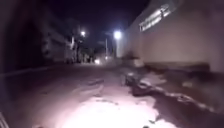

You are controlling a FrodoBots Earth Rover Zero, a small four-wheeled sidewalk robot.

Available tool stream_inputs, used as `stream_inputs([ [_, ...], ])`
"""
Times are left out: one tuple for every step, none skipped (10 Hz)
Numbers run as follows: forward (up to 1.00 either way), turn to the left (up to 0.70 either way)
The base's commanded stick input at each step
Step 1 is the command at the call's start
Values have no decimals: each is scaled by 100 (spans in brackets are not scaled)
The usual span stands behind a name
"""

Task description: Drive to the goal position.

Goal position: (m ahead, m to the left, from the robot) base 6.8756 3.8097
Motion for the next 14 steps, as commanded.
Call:
stream_inputs([
  [70, 36],
  [70, 32],
  [70, 14],
  [70, 1],
  [70, 1],
  [70, 1],
  [70, 1],
  [70, 1],
  [70, 6],
  [70, 26],
  [70, 35],
  [70, 1],
  [70, 1],
  [70, 1],
])
